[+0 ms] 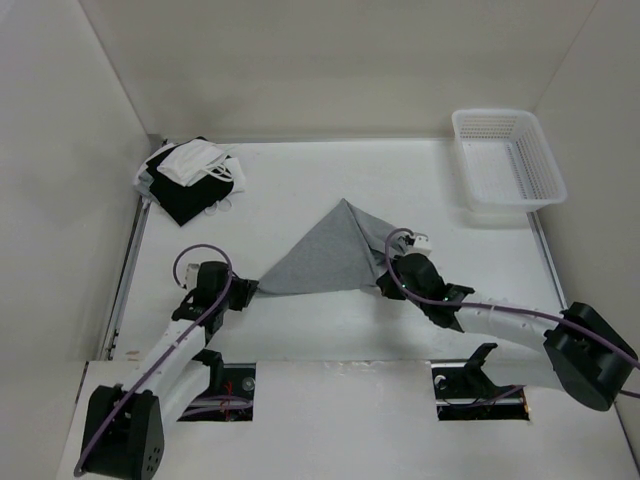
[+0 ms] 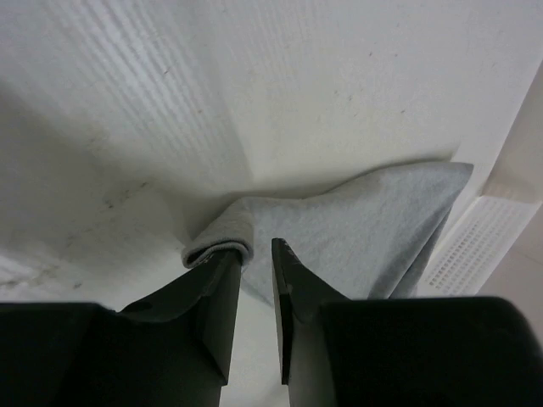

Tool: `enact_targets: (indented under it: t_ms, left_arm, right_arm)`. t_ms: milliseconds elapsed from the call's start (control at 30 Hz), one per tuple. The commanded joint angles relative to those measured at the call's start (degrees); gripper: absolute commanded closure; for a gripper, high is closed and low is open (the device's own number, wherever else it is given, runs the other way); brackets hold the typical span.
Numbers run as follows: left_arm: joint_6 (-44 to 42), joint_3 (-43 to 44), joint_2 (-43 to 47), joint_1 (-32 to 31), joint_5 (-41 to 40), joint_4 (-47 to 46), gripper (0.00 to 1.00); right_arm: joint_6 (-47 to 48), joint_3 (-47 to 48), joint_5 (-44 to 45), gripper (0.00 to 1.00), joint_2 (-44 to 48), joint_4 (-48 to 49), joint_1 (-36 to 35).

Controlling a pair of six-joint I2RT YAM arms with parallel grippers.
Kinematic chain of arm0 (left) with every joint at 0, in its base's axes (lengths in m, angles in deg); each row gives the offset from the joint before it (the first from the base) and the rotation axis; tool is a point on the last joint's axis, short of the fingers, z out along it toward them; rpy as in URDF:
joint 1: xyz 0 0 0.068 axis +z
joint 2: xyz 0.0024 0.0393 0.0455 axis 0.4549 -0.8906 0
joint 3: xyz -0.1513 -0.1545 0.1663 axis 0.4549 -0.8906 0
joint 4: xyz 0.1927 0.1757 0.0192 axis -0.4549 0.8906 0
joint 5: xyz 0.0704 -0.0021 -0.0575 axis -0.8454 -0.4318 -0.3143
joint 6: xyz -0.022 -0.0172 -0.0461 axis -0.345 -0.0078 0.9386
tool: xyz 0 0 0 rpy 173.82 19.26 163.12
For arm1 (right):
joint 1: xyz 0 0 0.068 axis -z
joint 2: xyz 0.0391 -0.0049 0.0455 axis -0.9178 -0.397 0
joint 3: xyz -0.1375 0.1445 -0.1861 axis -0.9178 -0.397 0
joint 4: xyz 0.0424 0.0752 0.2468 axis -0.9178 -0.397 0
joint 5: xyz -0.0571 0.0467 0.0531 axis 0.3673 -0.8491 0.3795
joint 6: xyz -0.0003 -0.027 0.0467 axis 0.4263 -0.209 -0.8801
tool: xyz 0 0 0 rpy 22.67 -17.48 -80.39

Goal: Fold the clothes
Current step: Flatten the tank top out

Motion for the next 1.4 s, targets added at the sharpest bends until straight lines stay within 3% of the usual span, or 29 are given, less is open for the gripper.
enact_targets:
  t_ms: [0,67,167,400,500,600,767,900,1000,1100,1200,1367]
  left_arm:
    - [-0.68,4.39,-5.22,-0.51,-2.43,-13.24,0.87]
    - [-2.61,8.69,-10.49,-0.33,-1.65,-18.43,0.96]
    - [-6.39,20.97,-16.39,-0.68,0.11,-21.0,1.0]
    - [-20.01,59.73,-21.76,0.55,-3.3,-12.49,1.0]
    - [-25.11,63.2,-17.22,-0.68,-6.55,-11.86,1.0]
    - [-28.63,54.63,-8.09,-2.7,-10.77,-12.21,0.98]
    - [-28.38,27.49,9.66,-4.9,-12.28,-10.11,0.97]
    - [-26.98,11.64,24.52,-6.83,-12.1,0.41,0.93]
    - [-26.79,6.26,32.18,-5.7,-13.85,9.73,0.85]
    - [-26.53,5.9,32.3,-3.15,-15.87,15.64,0.85]
    - [-26.44,6.69,25.46,-0.51,-15.97,16.27,0.81]
    - [-28.37,3.8,13.76,-3.04,-10.53,2.34,0.69]
  right_arm:
    - [0.35,0.83,-0.7,0.99,1.36,2.54,-0.2]
    - [1.57,4.6,-2.1,0.99,1.45,2.01,1.99]
    - [3.86,16.09,-6.22,0.99,1.1,0.69,8.74]
    - [5.8,64.67,-18.1,1.0,-7.69,-10.54,20.72]
    - [8.42,70.62,-18.63,1.0,-4.54,-12.05,19.85]
    - [10.98,62.14,-17.49,1.0,3.35,-11.62,15.28]
    - [8.8,32.11,-15.04,1.0,19.7,-6.79,9.22]
    - [3.53,9.33,-12.14,1.0,29.73,-6.43,2.9]
    - [0.54,-0.54,-10.29,1.0,30.98,-8.45,-1.07]
    - [-2.45,-5.13,-7.39,1.0,30.63,-9.94,-2.92]
    - [-3.95,-6.54,-6.59,1.0,30.46,-10.47,-3.71]
    - [-4.13,-6.37,-5.37,0.99,29.49,-10.65,-4.24]
